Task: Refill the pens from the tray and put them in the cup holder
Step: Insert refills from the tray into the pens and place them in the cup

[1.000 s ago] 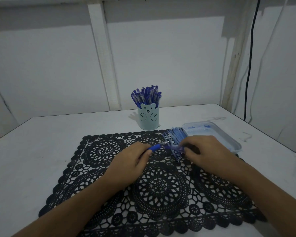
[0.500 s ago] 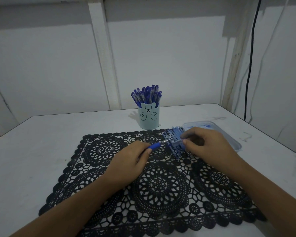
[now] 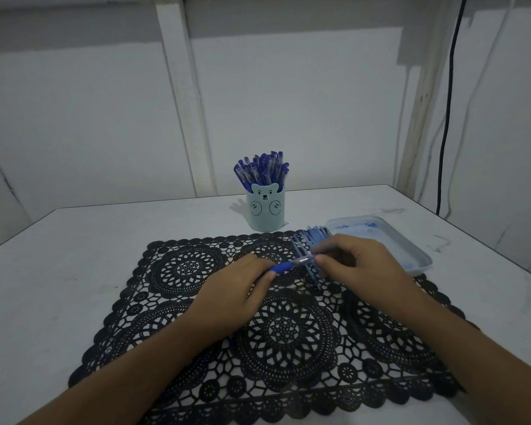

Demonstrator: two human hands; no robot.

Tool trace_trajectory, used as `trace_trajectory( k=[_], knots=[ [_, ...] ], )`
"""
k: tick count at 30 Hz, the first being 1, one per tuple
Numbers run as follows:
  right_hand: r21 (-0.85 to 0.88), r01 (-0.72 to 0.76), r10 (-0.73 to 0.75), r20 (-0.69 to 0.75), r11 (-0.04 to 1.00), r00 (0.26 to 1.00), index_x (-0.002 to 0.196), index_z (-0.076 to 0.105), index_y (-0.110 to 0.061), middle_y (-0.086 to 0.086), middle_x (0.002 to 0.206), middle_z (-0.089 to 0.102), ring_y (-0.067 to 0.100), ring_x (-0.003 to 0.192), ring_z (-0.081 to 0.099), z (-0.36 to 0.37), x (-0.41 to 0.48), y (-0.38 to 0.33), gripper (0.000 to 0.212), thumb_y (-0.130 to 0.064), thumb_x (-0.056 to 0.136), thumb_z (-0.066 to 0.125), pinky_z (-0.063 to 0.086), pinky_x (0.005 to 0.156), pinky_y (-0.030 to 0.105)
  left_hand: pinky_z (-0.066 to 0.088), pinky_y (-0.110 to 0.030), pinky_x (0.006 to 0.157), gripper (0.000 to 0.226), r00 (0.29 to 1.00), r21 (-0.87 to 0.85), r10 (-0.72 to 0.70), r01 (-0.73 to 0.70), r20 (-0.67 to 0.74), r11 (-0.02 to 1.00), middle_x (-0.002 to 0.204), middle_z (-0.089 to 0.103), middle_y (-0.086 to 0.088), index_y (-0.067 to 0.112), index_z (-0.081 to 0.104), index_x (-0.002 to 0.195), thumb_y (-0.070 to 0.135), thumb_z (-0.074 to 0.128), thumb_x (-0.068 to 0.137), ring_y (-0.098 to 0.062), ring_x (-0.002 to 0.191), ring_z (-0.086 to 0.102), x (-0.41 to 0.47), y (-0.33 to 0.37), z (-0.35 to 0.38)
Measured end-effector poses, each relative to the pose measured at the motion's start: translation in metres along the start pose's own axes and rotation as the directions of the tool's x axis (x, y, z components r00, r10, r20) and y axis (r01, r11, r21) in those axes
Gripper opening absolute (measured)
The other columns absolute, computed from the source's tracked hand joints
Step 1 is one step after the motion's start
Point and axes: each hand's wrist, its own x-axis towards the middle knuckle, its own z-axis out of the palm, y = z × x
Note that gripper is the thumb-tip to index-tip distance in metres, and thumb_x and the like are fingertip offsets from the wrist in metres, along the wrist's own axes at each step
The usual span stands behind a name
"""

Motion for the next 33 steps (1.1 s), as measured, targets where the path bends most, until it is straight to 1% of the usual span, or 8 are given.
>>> trace_trajectory(
  k=[3, 11, 16, 19, 25, 29, 31, 33],
  knots=[
    [0.020, 0.001, -0.002, 0.028, 1.000, 1.000, 0.085, 0.062, -0.031, -0.011, 0.068, 0.066, -0.006, 0.061, 0.059, 0.005, -0.001, 0.002, 0.016, -0.015, 0.086, 0.061, 0.043, 0.059, 0.006, 0.039, -0.017, 0.062, 0.036, 0.999, 0.041, 0.047, -0.047, 0.001, 0.998, 0.081, 0.053, 0.012, 0.018, 0.060, 0.106, 0.036, 0.032, 0.093, -0.004, 0.072, 0.047, -0.002, -0.001, 0.001],
    [0.096, 0.018, -0.023, 0.056, 0.995, 0.998, 0.085, 0.060, -0.032, -0.009, 0.073, 0.068, -0.003, 0.067, 0.063, 0.016, -0.009, 0.003, 0.022, -0.010, 0.088, 0.058, 0.049, 0.067, 0.010, 0.028, -0.013, 0.047, 0.032, 0.997, 0.113, 0.077, -0.079, 0.023, 0.990, 0.069, 0.050, 0.013, 0.017, 0.058, 0.090, 0.032, 0.030, 0.092, -0.008, 0.052, 0.048, -0.005, -0.003, -0.002],
    [0.056, 0.042, -0.041, -0.023, 0.998, 0.999, 0.088, 0.061, -0.031, -0.010, 0.074, 0.067, -0.001, 0.071, 0.063, 0.018, -0.007, 0.001, 0.017, -0.014, 0.088, 0.058, 0.049, 0.068, 0.010, 0.034, -0.018, 0.049, 0.044, 1.000, 0.155, 0.016, -0.020, 0.025, 0.988, 0.074, 0.049, 0.012, 0.016, 0.058, 0.096, 0.041, 0.023, 0.091, -0.010, 0.059, 0.050, -0.001, 0.004, -0.001],
    [-0.062, 0.128, -0.131, -0.055, 0.990, 0.990, 0.096, 0.066, -0.020, -0.020, 0.079, 0.063, -0.005, 0.077, 0.060, 0.023, -0.007, 0.002, 0.012, -0.016, 0.087, 0.060, 0.047, 0.071, 0.009, 0.045, -0.026, 0.056, 0.034, 0.989, 0.297, 0.141, -0.121, -0.047, 0.947, 0.084, 0.059, 0.003, 0.014, 0.058, 0.105, 0.037, 0.037, 0.092, -0.013, 0.069, 0.055, 0.002, 0.009, 0.002],
    [-0.210, 0.298, -0.315, -0.051, 0.931, 0.948, 0.104, 0.065, -0.015, -0.021, 0.089, 0.057, -0.020, 0.084, 0.050, 0.030, -0.007, 0.001, 0.026, -0.032, 0.087, 0.053, 0.038, 0.076, -0.001, 0.044, -0.031, 0.064, 0.024, 0.951, 0.396, 0.280, -0.208, -0.133, 0.894, 0.092, 0.061, -0.004, 0.009, 0.062, 0.105, 0.023, 0.048, 0.091, -0.019, 0.077, 0.055, 0.002, 0.006, 0.004],
    [-0.287, 0.219, -0.227, 0.005, 0.933, 0.974, 0.128, 0.049, -0.018, -0.015, 0.115, 0.051, -0.012, 0.104, 0.038, 0.028, -0.003, 0.009, 0.050, -0.046, 0.090, 0.036, 0.023, 0.090, -0.003, 0.050, -0.030, 0.066, 0.025, 0.969, 0.328, 0.174, -0.109, -0.177, 0.938, 0.089, 0.066, -0.002, 0.012, 0.064, 0.103, 0.025, 0.046, 0.090, -0.016, 0.076, 0.059, 0.013, 0.008, -0.010],
    [-0.440, 0.221, -0.210, 0.075, 0.870, 0.975, 0.129, 0.050, -0.012, -0.002, 0.123, 0.054, 0.005, 0.114, 0.044, 0.029, -0.003, 0.018, 0.054, -0.045, 0.090, 0.031, 0.032, 0.102, 0.015, 0.054, -0.031, 0.068, 0.023, 0.962, 0.155, -0.005, 0.049, -0.272, 0.987, 0.089, 0.068, 0.000, 0.013, 0.062, 0.107, 0.026, 0.050, 0.091, -0.014, 0.075, 0.062, 0.026, 0.016, -0.026],
    [-0.564, 0.252, -0.183, 0.177, 0.786, 0.967, 0.127, 0.052, -0.007, 0.010, 0.129, 0.053, 0.023, 0.121, 0.048, 0.035, 0.000, 0.028, 0.061, -0.046, 0.089, 0.025, 0.041, 0.102, 0.040, 0.052, -0.022, 0.073, 0.022, 0.907, -0.096, -0.216, 0.195, -0.361, 0.976, 0.092, 0.066, 0.006, 0.016, 0.057, 0.111, 0.023, 0.056, 0.091, -0.009, 0.080, 0.062, 0.047, 0.021, -0.046]
  ],
)
